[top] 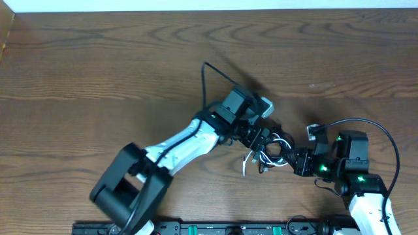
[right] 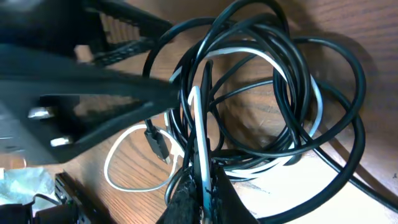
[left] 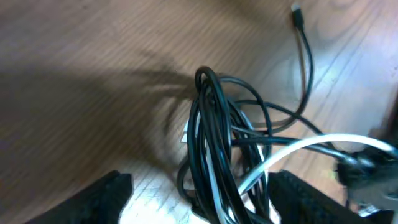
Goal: Untangle cables
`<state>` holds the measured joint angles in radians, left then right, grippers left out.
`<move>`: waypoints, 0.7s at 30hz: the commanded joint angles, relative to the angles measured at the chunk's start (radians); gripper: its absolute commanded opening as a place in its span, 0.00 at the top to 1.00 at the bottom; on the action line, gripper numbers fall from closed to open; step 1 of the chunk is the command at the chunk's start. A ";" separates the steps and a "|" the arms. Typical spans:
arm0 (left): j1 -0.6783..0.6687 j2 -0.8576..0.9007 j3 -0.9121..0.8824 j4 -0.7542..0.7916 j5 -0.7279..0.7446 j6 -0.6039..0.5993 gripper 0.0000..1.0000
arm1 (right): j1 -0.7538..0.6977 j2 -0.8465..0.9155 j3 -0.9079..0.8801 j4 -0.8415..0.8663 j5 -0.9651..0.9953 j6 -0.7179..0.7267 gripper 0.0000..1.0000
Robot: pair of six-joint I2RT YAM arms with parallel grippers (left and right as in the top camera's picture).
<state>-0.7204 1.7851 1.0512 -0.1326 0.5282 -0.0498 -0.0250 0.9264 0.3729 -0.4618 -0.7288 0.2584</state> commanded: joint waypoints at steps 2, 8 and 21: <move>-0.024 0.051 -0.007 0.044 -0.036 -0.015 0.39 | -0.006 -0.006 0.006 -0.015 -0.034 -0.029 0.99; -0.033 0.093 -0.007 0.046 -0.124 -0.042 0.66 | -0.006 -0.006 0.006 -0.027 -0.034 -0.032 0.99; -0.122 0.158 -0.007 0.119 -0.122 -0.041 0.74 | -0.006 -0.006 0.005 -0.059 -0.034 -0.031 0.99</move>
<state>-0.8165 1.9160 1.0512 -0.0166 0.4152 -0.0933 -0.0250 0.9264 0.3729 -0.5186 -0.7334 0.2440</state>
